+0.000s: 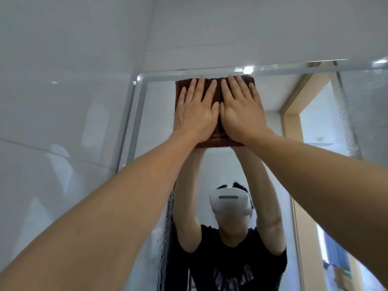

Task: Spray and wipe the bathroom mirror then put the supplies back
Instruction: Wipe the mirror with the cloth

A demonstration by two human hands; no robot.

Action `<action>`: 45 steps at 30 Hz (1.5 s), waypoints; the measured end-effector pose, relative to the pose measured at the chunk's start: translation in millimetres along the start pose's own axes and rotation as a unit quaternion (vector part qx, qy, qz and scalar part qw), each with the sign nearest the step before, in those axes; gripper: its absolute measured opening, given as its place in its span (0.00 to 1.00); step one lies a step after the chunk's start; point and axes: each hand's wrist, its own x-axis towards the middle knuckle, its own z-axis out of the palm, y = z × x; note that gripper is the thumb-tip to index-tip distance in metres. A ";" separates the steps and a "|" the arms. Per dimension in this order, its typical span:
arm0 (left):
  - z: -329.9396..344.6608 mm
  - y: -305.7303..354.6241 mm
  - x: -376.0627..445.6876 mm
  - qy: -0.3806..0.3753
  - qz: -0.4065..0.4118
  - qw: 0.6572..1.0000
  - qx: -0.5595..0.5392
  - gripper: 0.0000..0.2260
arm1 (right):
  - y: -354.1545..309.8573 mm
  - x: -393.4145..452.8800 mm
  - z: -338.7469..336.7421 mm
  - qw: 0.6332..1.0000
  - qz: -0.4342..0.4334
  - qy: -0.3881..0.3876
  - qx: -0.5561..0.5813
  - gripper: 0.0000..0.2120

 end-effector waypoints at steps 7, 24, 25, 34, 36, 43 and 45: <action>-4.6 -11.2 42.5 -0.004 0.011 1.000 -0.007 0.26 | 6.1 41.2 0.5 1.000 -0.003 0.001 -0.001 0.28; -6.1 -33.9 4.0 0.006 0.028 1.000 0.005 0.26 | -27.6 9.7 4.1 1.000 0.006 0.011 0.001 0.29; -5.9 -36.1 -7.6 0.007 0.028 1.000 0.005 0.26 | -33.5 -0.5 5.1 1.000 0.005 0.012 0.001 0.29; -6.3 -46.1 -130.4 -0.001 0.022 1.000 0.008 0.27 | -90.3 -109.2 10.2 0.999 0.004 0.026 0.019 0.28; -7.7 -45.6 -159.3 -0.001 0.018 1.000 0.002 0.27 | -100.9 -134.7 8.6 0.999 0.002 0.015 0.030 0.28; -7.6 -44.0 -250.3 -0.015 0.005 1.000 -0.005 0.26 | -130.7 -218.4 5.0 0.999 -0.002 -0.021 0.048 0.27; -7.1 -43.7 -270.5 -0.021 0.004 1.000 -0.005 0.26 | -137.6 -237.8 3.7 0.999 0.001 -0.029 0.046 0.27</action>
